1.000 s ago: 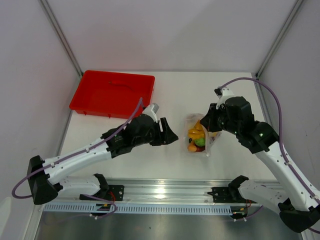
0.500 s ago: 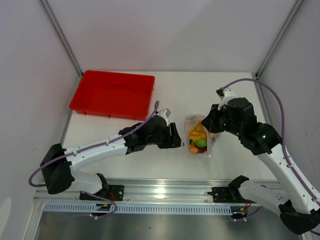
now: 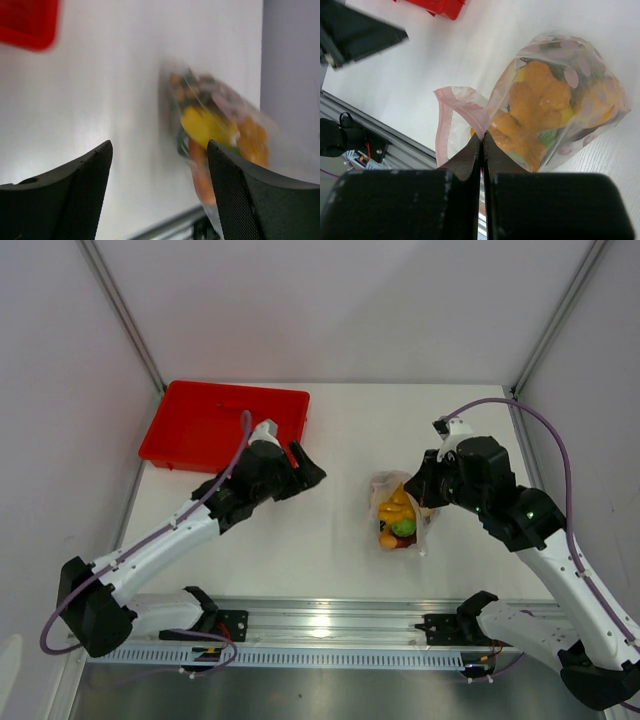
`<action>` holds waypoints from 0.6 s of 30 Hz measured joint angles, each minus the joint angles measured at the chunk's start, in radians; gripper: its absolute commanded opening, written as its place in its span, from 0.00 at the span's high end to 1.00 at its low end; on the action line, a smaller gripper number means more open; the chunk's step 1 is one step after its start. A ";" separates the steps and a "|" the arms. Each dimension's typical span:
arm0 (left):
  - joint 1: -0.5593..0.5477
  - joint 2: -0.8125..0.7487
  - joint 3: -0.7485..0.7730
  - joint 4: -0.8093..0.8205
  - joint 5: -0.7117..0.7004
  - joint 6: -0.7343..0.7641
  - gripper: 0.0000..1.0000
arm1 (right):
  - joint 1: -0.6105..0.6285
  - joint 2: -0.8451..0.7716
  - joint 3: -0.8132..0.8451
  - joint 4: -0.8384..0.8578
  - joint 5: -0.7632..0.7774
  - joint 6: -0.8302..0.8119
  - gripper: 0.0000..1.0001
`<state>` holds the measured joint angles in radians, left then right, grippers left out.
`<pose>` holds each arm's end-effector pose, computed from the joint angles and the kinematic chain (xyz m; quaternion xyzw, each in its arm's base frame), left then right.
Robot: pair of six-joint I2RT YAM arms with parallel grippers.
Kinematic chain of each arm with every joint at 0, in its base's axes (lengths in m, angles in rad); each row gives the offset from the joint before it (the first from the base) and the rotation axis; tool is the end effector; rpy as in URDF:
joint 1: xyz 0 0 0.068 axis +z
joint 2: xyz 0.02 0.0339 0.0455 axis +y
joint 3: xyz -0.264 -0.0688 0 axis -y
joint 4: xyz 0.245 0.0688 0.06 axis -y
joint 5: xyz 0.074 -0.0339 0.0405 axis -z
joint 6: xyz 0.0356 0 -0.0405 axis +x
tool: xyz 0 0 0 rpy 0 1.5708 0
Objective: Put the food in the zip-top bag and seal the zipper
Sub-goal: Pick up the fake vegetable from the bin.
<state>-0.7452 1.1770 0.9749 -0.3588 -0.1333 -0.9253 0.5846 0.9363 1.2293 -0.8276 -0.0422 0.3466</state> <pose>0.1967 -0.1751 0.3088 -0.1106 0.8668 -0.3188 0.3671 0.1451 0.0978 0.3985 -0.1135 0.8612 0.2387 0.4342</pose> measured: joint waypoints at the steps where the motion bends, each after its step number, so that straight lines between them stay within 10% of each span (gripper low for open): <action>1: 0.054 0.000 0.000 0.002 0.000 0.002 0.18 | 0.000 0.002 0.002 -0.004 0.000 -0.003 1.00; 6: 0.249 0.055 0.077 -0.042 -0.042 0.002 0.01 | 0.000 0.010 0.007 -0.010 0.000 -0.010 1.00; 18: 0.465 0.558 0.558 -0.106 -0.161 -0.073 0.05 | -0.003 0.044 0.007 -0.003 -0.020 -0.014 1.00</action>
<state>-0.2798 1.7355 1.5326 -0.4652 -0.2939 -0.9981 0.5816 0.9806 1.2366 -0.8310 -0.0620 0.3328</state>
